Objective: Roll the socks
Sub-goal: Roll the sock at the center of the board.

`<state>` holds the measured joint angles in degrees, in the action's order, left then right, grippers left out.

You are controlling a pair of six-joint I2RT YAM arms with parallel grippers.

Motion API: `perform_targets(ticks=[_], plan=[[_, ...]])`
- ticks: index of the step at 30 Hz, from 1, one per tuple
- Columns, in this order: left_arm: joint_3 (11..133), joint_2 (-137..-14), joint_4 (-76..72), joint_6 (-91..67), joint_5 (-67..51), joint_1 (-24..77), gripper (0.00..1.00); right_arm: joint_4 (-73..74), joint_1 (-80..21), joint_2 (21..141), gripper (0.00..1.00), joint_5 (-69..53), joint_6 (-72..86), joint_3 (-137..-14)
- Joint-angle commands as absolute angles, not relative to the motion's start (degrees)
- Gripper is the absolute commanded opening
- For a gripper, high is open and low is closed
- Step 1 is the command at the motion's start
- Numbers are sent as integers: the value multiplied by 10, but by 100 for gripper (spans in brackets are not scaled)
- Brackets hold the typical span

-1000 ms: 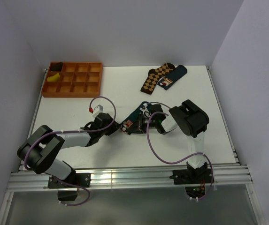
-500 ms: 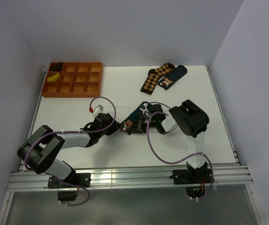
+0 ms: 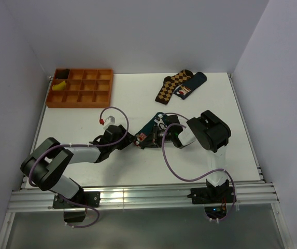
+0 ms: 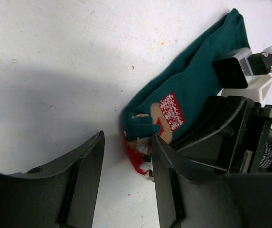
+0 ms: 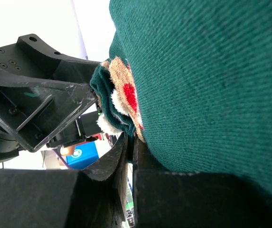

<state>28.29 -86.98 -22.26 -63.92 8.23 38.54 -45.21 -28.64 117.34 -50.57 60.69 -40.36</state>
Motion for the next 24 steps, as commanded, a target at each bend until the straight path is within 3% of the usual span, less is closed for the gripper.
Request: perform_targets(ticks=[1,18,24], plan=[[281,-869,-259,-630,71,385,50,-422,-283,1163,0,-502,595,-418],[291,-880,-241,-629,79,383,44,-389,-283,1164,0,-499,577,-432],[309,-898,-216,-633,86,381,34,-367,-283,1159,0,-496,560,-435]])
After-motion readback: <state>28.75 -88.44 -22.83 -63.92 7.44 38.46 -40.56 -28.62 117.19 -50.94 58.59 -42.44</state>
